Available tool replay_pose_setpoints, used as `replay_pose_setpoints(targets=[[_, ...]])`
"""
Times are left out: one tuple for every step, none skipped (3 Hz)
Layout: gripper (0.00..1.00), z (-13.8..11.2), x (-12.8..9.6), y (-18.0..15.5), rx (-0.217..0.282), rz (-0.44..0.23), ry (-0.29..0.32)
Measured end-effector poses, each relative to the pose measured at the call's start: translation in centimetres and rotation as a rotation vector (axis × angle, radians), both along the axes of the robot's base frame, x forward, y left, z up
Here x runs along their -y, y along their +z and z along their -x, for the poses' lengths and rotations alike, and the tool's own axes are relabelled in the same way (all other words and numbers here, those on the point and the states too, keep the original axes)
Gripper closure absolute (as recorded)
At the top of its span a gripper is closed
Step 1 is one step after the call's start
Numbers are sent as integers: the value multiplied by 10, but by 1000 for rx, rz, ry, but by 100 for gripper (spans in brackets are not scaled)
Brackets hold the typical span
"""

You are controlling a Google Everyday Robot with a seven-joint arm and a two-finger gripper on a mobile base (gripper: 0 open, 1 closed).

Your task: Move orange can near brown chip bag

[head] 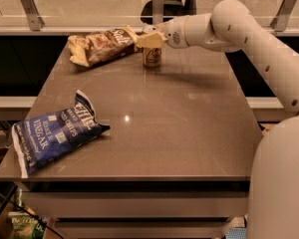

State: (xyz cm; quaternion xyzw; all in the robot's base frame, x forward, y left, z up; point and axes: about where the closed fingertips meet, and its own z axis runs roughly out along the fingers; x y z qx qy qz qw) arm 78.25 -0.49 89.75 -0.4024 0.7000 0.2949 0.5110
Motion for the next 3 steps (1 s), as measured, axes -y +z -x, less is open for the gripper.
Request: replay_pose_setpoints(targets=[[60,0,-3,-1,-2,-1,5],[36,0,-7,-2,-4,-1,9],[15,0,-10,-4,-6,-2,14]])
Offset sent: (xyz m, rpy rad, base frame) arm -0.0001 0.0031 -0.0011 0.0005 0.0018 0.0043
